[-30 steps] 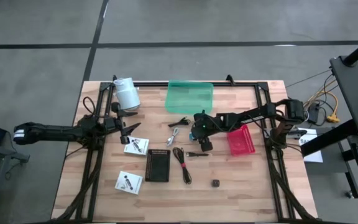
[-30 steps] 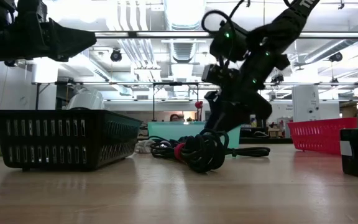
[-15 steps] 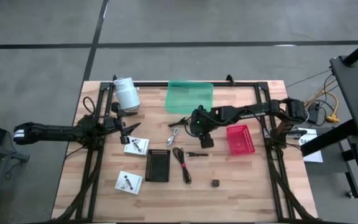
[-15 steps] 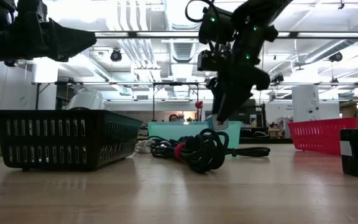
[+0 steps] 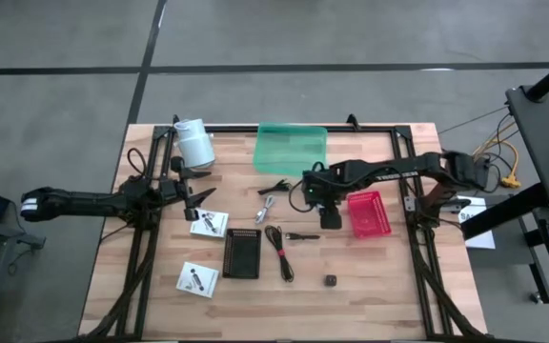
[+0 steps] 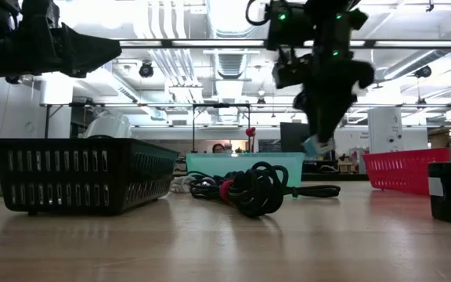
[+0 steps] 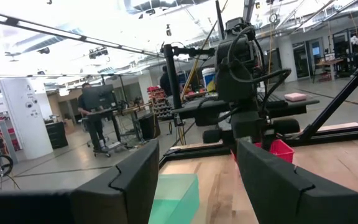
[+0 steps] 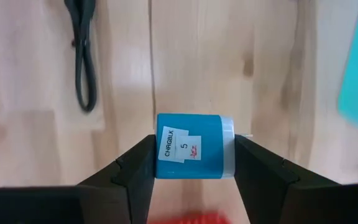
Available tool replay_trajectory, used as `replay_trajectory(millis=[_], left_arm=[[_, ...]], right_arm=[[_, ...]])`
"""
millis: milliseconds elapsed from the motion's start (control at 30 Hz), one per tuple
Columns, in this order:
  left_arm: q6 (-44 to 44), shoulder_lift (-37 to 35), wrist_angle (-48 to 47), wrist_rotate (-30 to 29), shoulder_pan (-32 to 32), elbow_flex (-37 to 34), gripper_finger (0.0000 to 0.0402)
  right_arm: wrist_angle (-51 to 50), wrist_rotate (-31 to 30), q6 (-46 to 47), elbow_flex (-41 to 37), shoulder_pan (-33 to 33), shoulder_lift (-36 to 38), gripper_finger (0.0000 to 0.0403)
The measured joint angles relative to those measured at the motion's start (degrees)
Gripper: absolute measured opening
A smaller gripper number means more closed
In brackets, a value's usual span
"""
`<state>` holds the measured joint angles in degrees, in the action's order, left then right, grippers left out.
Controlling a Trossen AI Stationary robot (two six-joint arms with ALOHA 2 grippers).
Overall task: Pick and place items into bin
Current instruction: Put the blue charger adapter into the red bin
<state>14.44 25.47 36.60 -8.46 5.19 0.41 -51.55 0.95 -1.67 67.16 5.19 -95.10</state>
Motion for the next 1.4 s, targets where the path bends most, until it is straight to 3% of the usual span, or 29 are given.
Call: replay_trajectory(millis=[300,833,1067,1400], left_arm=[[0.0,0.0,0.0,0.0,0.0,0.0,0.02],[0.0,0.0,0.0,0.0,0.0,0.0,0.02],[0.0,0.0,0.0,0.0,0.0,0.0,0.02],[0.0,0.0,0.0,-0.1,0.0,0.0,0.02]], right_arm=[[-8.3,-1.2,10.8,-3.4,-1.6,9.5,0.0178],[-7.9,-7.4,30.3,-19.5,-2.3,31.5,0.0178],[-7.9,-7.6,36.0,-23.4,-2.3,34.1,0.0178],[-7.7,-8.6,49.9,-24.4,-2.3,30.1,0.0178]])
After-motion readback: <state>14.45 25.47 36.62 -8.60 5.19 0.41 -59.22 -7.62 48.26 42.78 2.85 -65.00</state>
